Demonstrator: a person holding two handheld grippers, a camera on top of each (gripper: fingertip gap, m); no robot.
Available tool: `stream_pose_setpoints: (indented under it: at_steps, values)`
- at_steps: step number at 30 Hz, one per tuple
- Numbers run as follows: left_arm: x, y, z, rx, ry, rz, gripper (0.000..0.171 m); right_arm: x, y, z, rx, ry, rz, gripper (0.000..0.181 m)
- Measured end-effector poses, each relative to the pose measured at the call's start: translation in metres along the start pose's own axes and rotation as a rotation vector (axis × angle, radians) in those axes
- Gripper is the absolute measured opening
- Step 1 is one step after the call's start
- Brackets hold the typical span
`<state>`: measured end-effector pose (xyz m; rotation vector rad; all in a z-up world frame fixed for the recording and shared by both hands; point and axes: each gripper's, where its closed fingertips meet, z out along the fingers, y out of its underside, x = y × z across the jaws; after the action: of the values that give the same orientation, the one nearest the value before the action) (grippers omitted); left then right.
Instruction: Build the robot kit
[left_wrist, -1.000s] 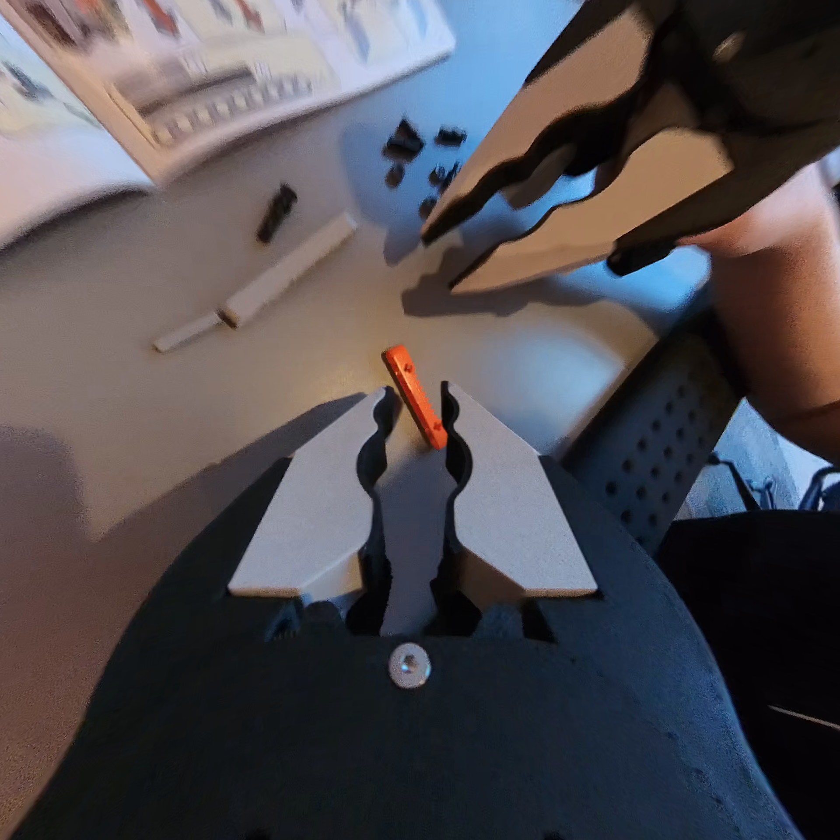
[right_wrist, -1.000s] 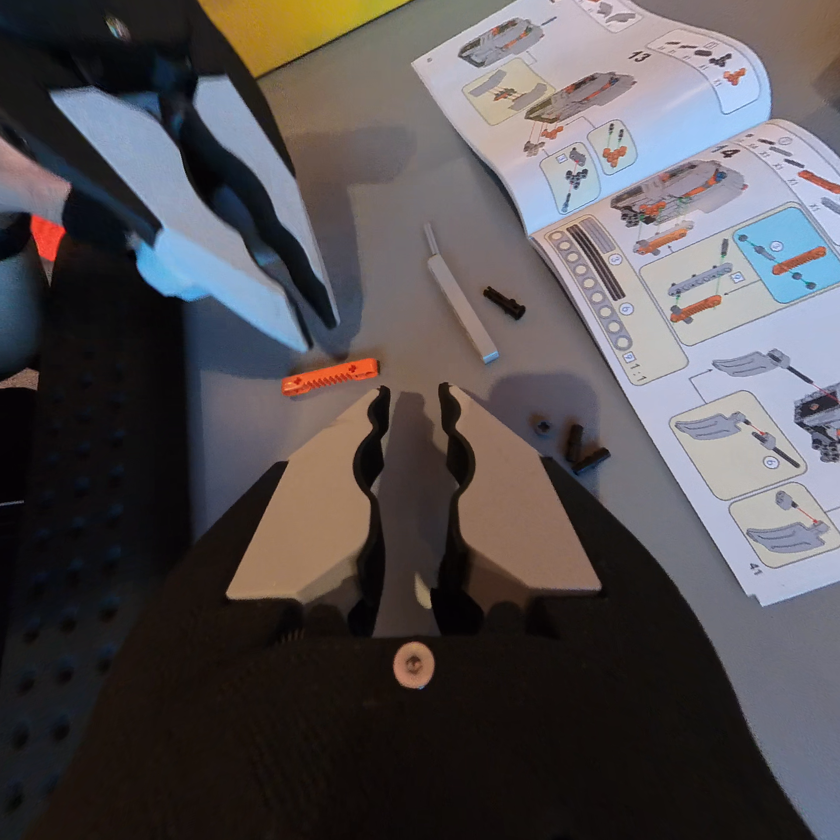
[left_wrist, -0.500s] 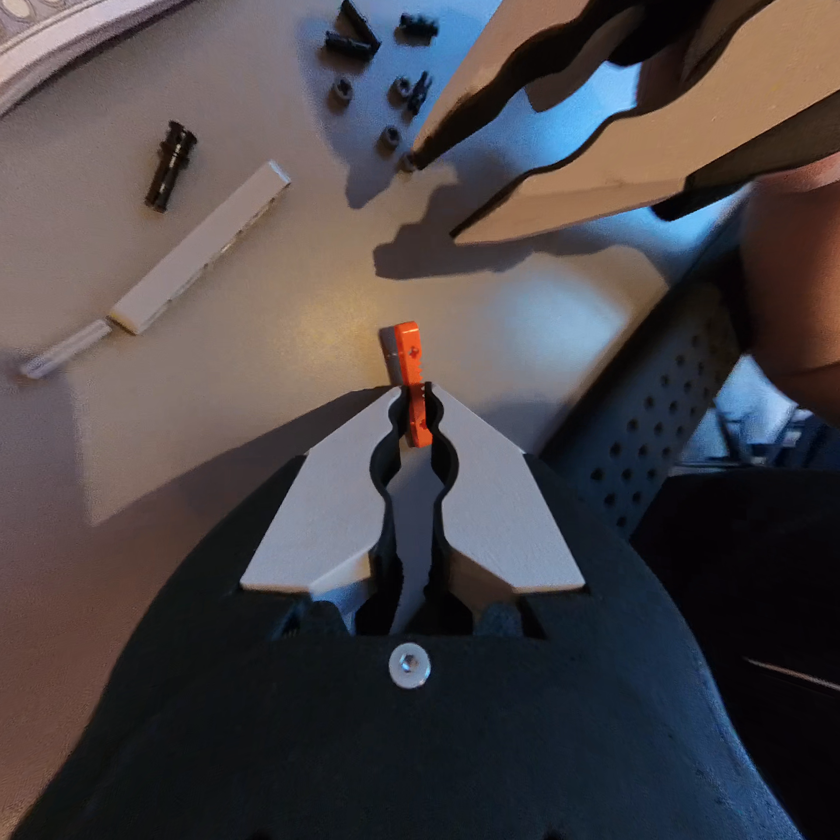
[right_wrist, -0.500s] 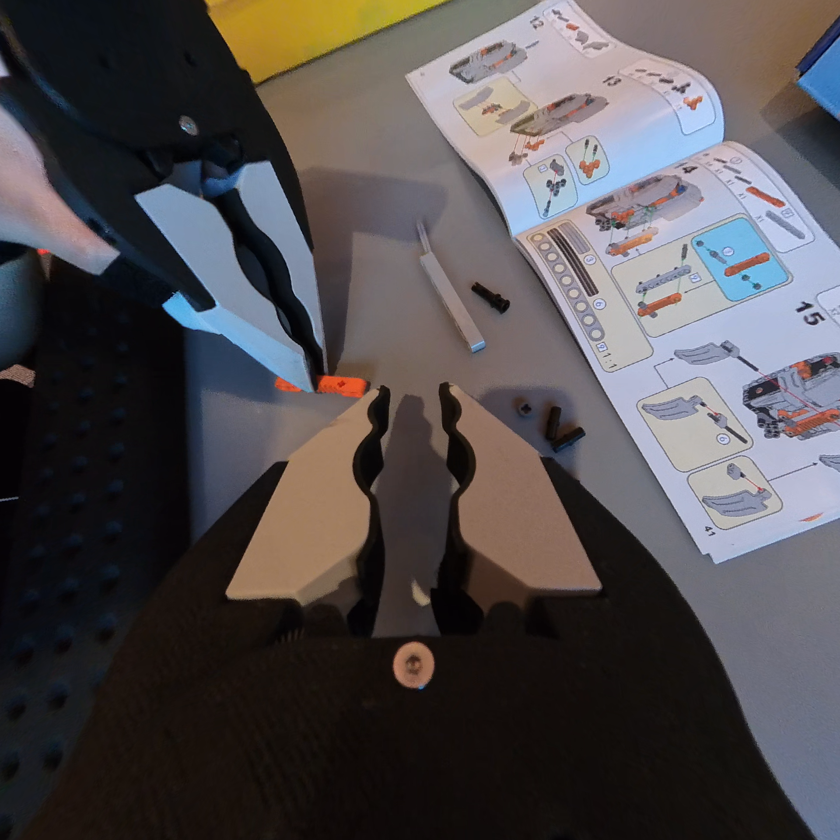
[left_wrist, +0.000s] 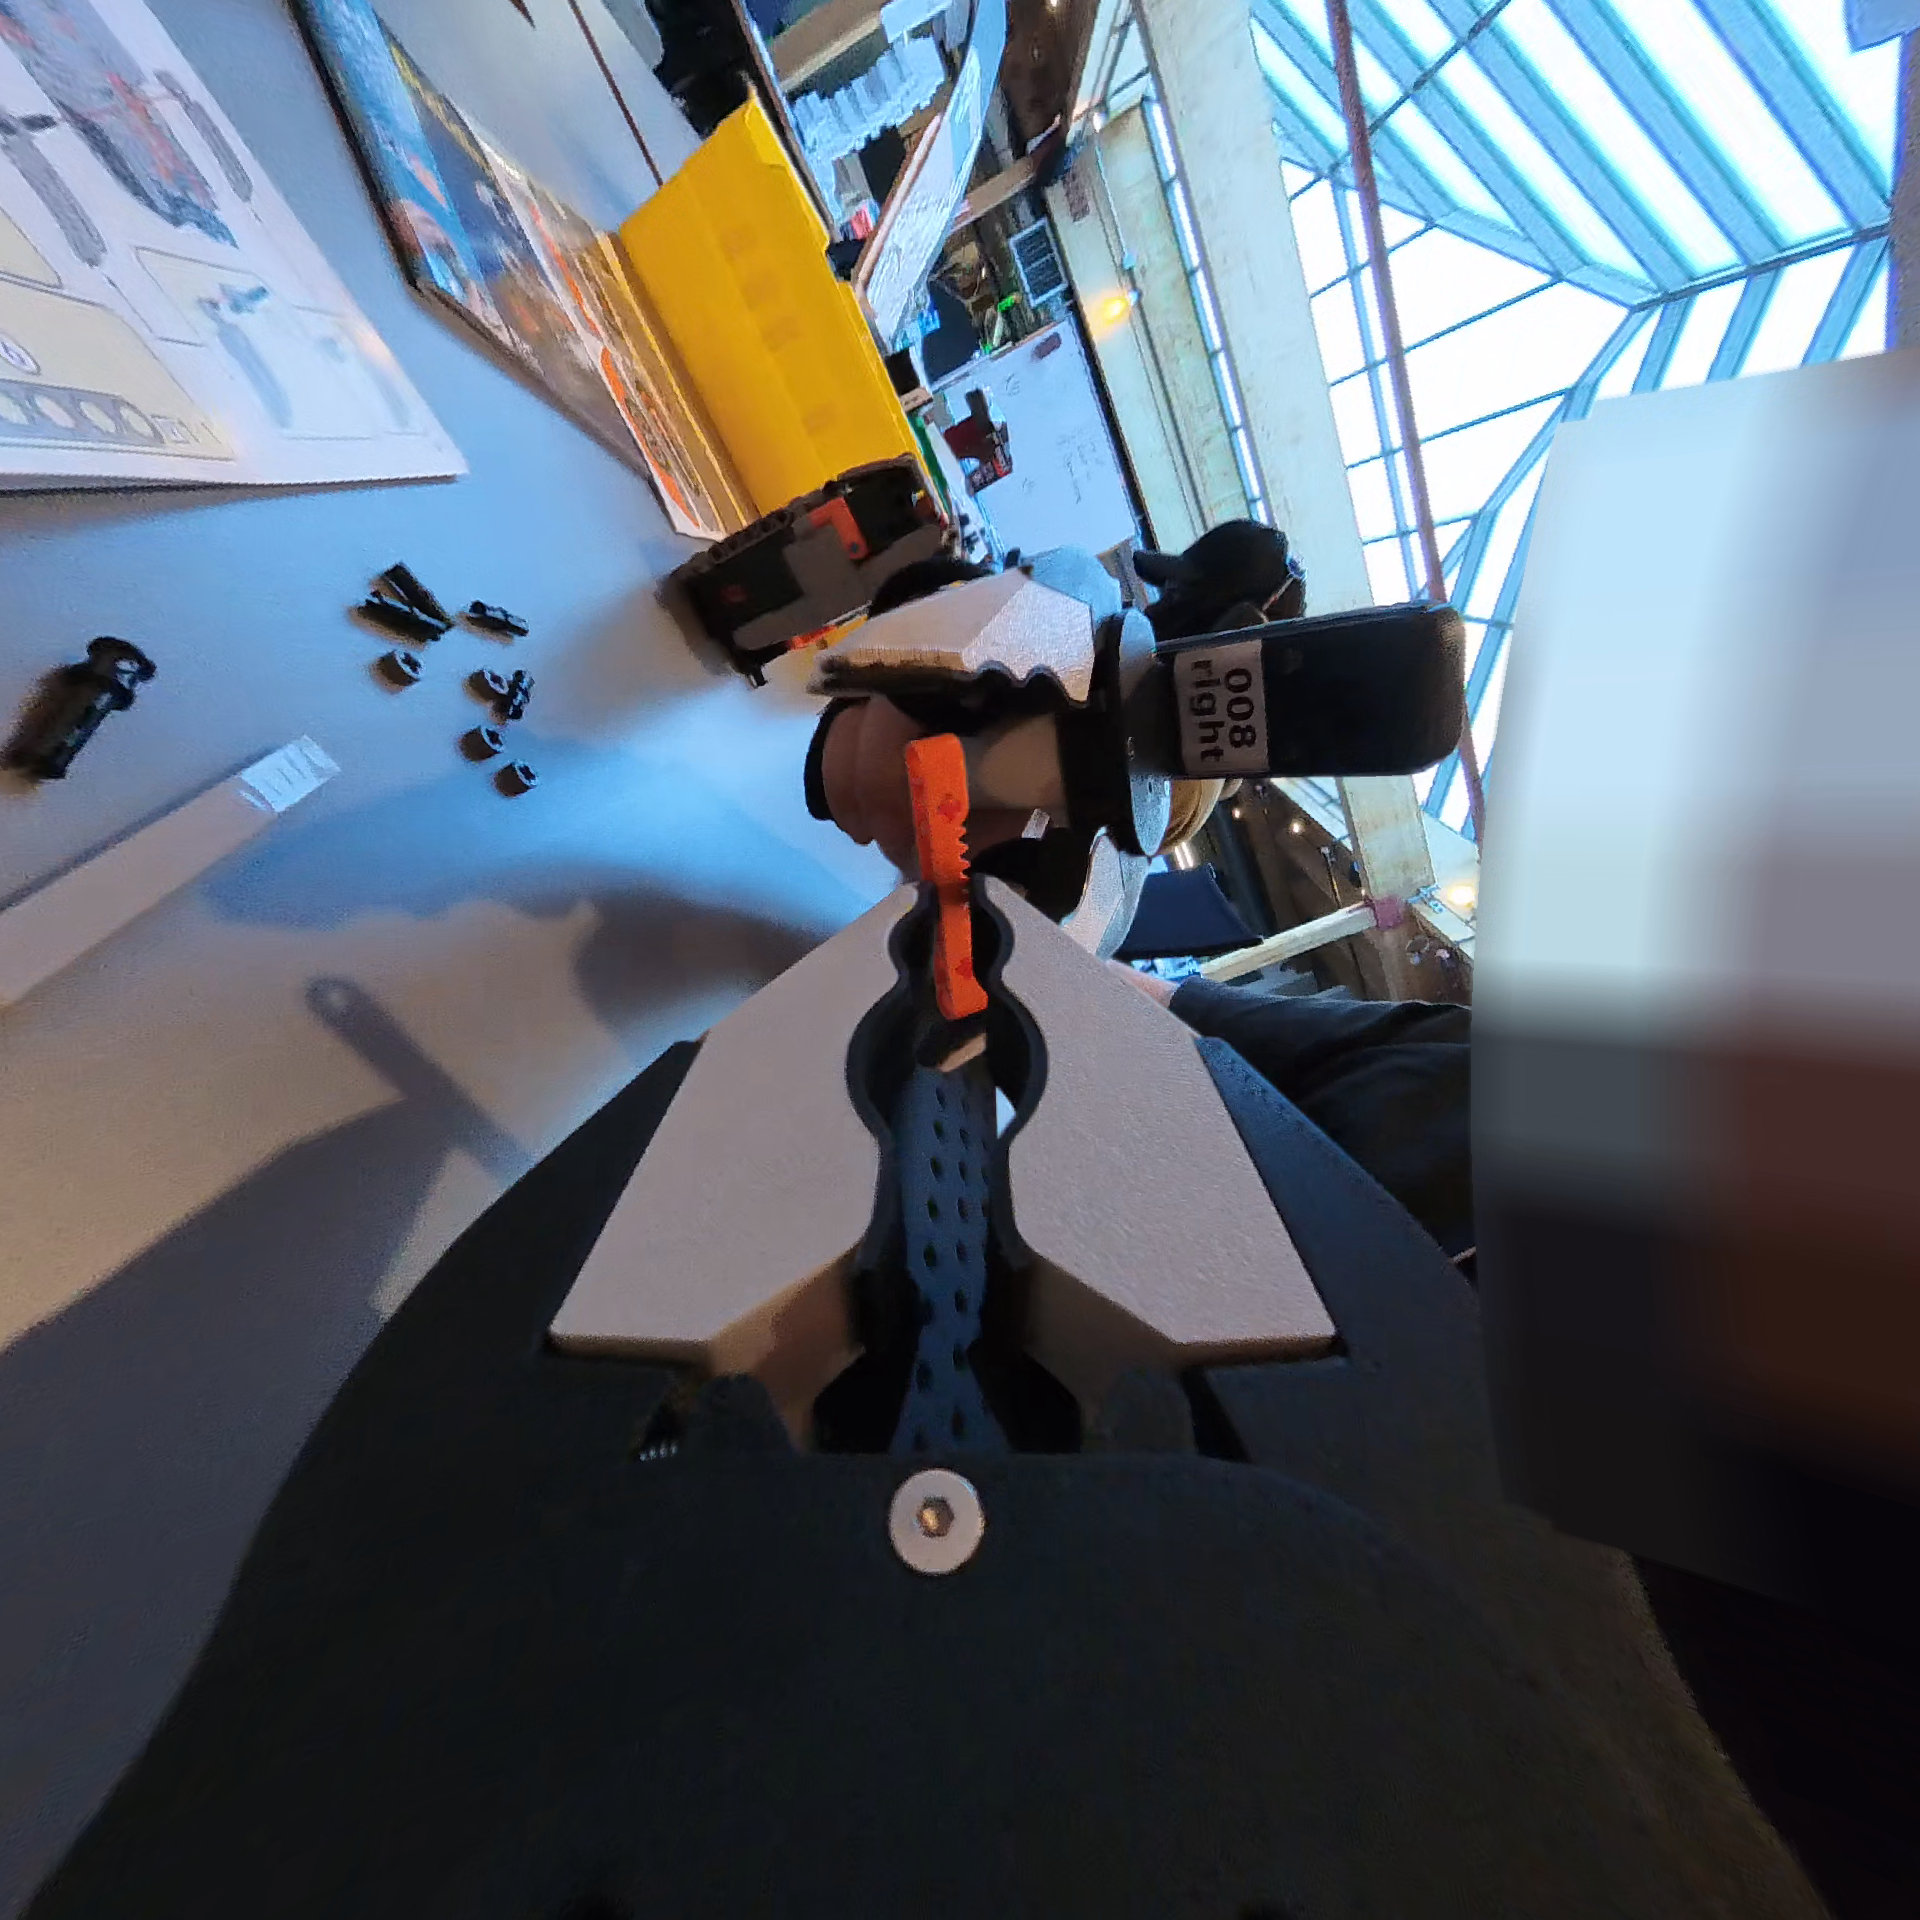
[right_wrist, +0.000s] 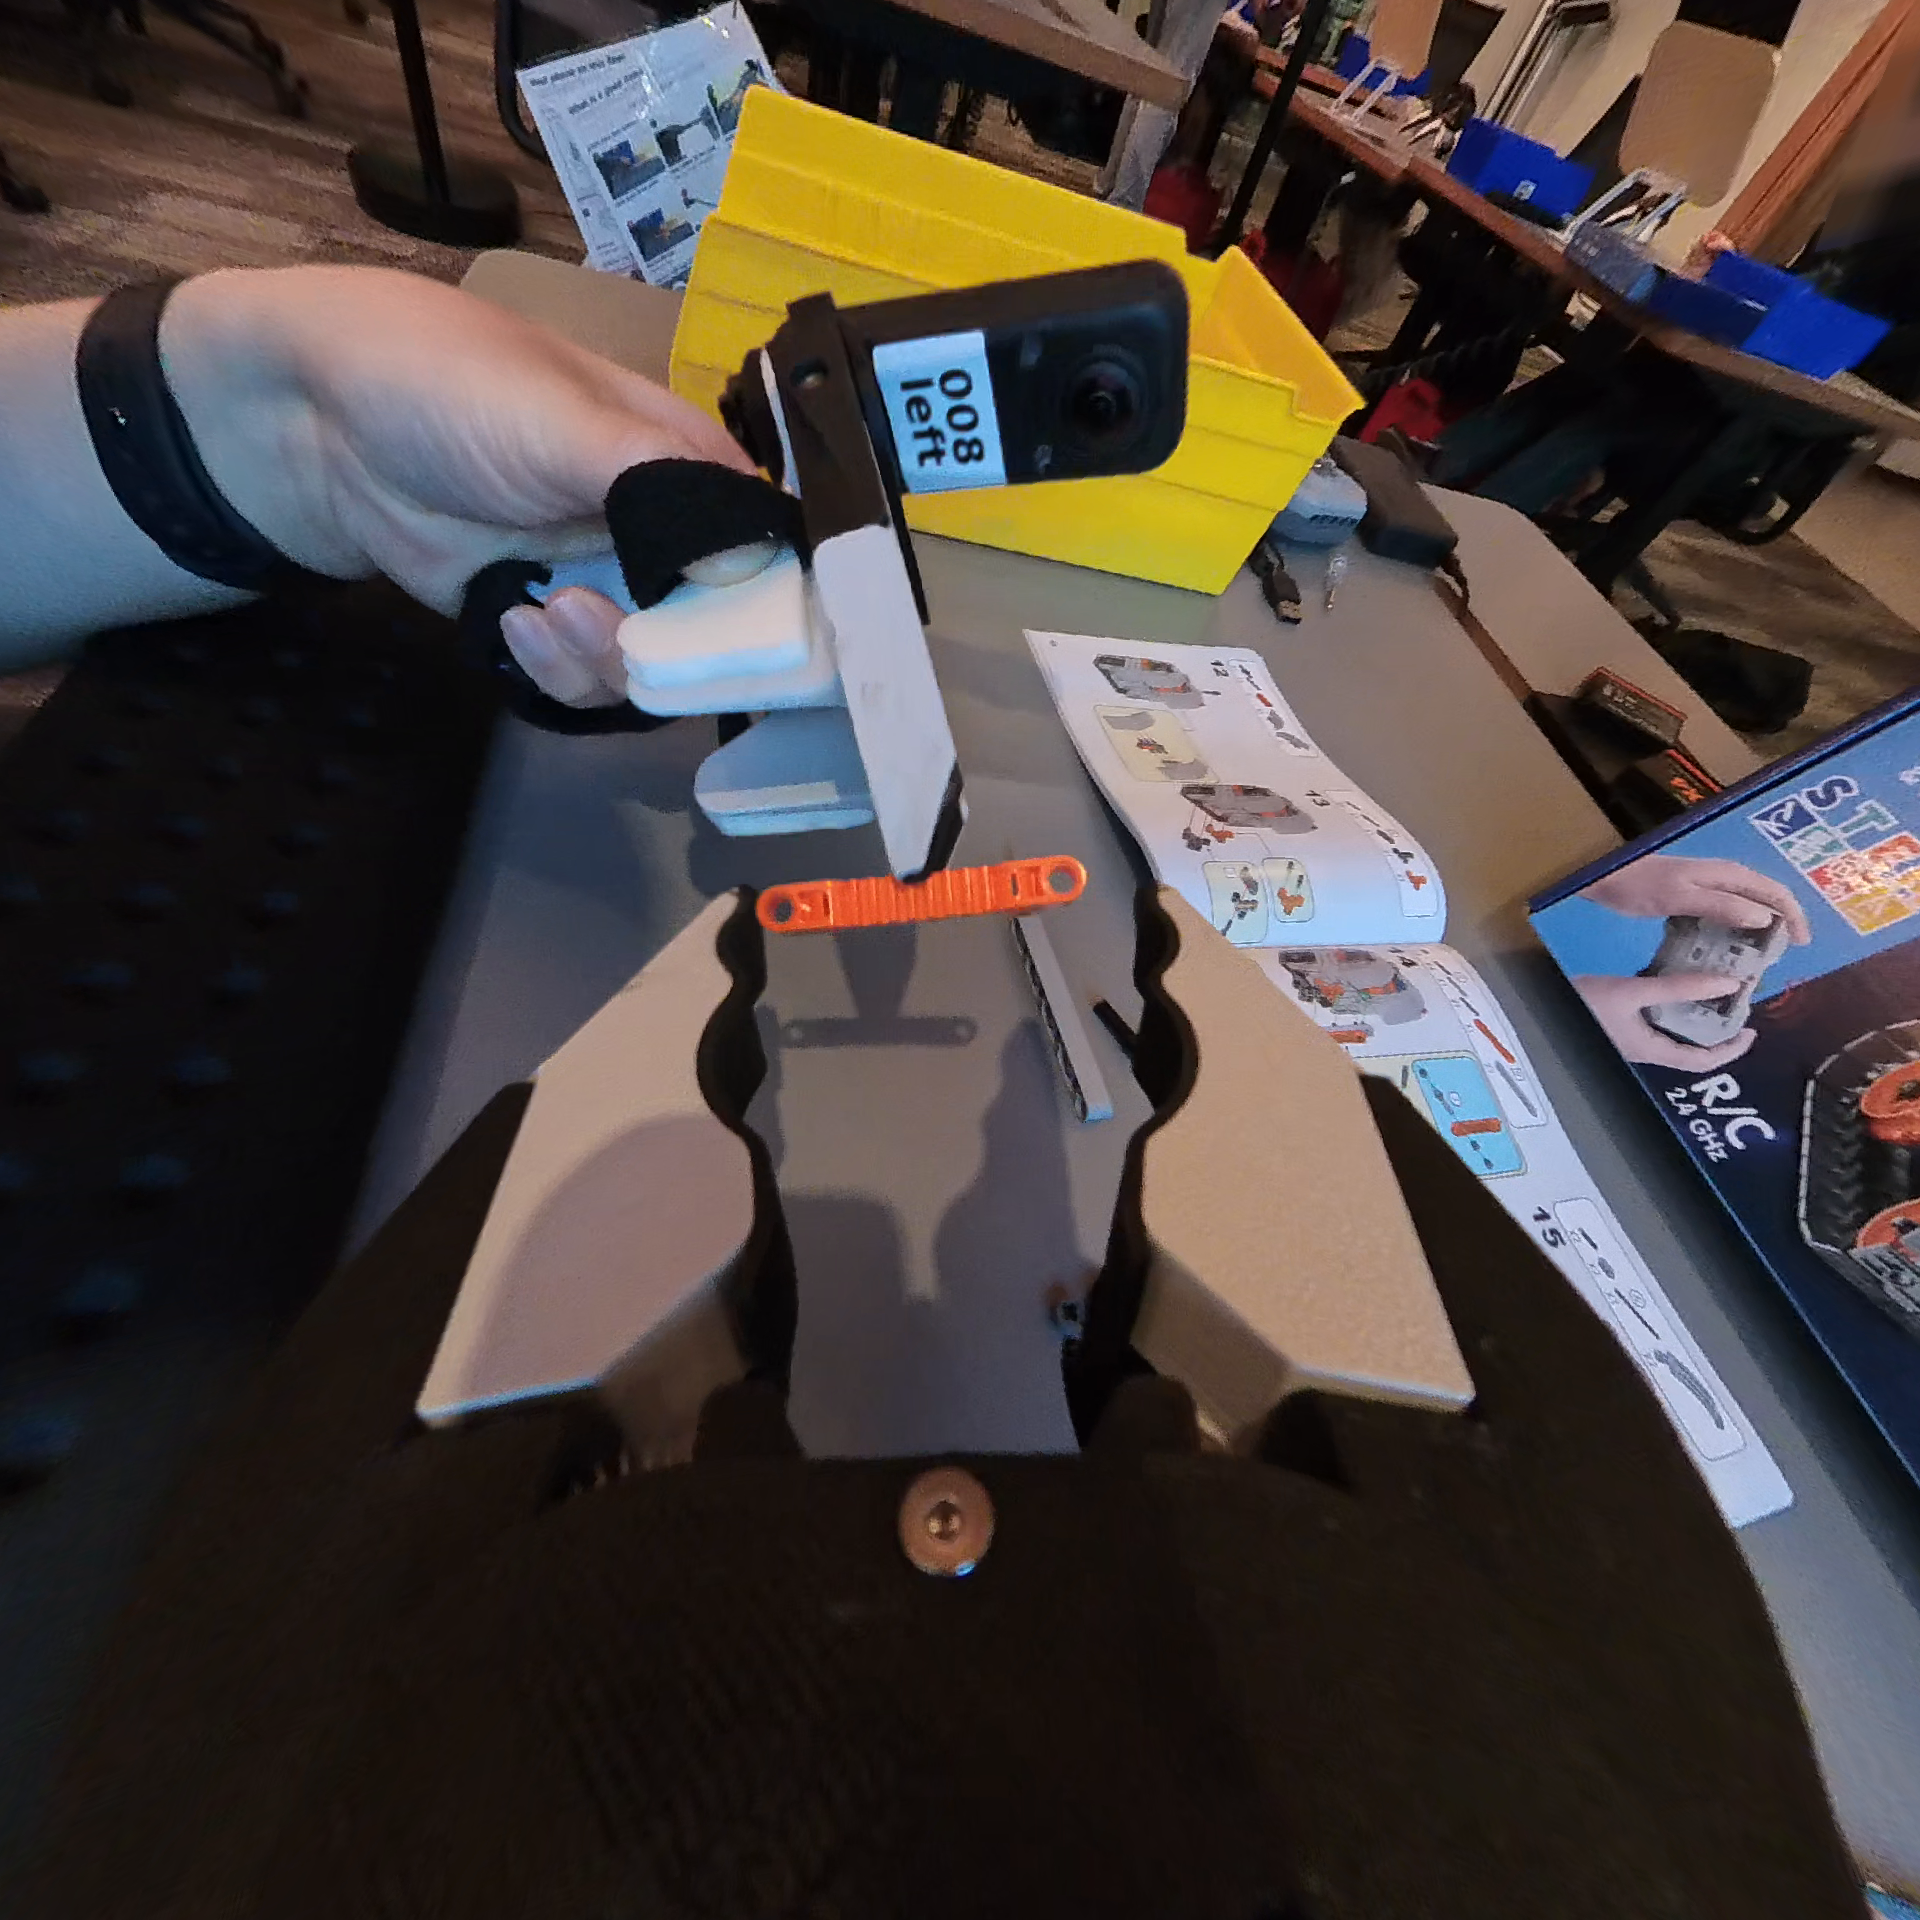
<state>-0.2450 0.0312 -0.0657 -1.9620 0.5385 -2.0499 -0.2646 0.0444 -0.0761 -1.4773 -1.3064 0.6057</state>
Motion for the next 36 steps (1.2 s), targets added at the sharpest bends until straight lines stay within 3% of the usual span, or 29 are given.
stream_pose_setpoints:
  at_steps: [4, 7, 18, 21, 23, 25, 28, 34, 36]
  values:
    - [0.001, -0.003, 0.000, 0.020, 0.003, 0.013, 0.002, -0.004, -0.001, -0.004, 0.015, -0.030, -0.004, 0.052]
    - [-0.001, -0.001, -0.001, 0.010, 0.015, -0.010, 0.002, 0.002, -0.001, -0.004, -0.003, 0.045, -0.101, 0.066]
    - [-0.005, 0.006, -0.003, -0.037, 0.015, -0.051, 0.005, -0.012, 0.003, -0.004, -0.034, -0.016, -0.162, 0.057]
    - [-0.013, -0.009, -0.025, -0.008, -0.135, 0.100, 0.008, -0.011, 0.013, -0.003, -0.088, -0.031, -0.157, 0.057]
    - [-0.030, -0.018, -0.050, -0.059, -0.380, 0.335, 0.005, -0.008, 0.024, 0.000, -0.135, -0.028, -0.146, 0.057]
    - [-0.048, -0.028, -0.075, -0.150, -0.608, 0.587, 0.023, -0.007, 0.035, 0.002, -0.186, -0.036, -0.131, 0.057]
    - [-0.060, -0.027, -0.085, -0.310, -0.619, 0.761, 0.016, -0.007, 0.044, 0.006, -0.224, -0.050, -0.113, 0.057]
    - [-0.102, -0.031, -0.089, -0.559, -0.644, 0.860, 0.014, -0.005, 0.051, 0.005, -0.250, -0.053, -0.094, 0.057]
    - [-0.106, -0.030, -0.087, -0.623, -0.620, 0.853, 0.023, -0.003, 0.051, 0.004, -0.246, -0.051, -0.076, 0.057]
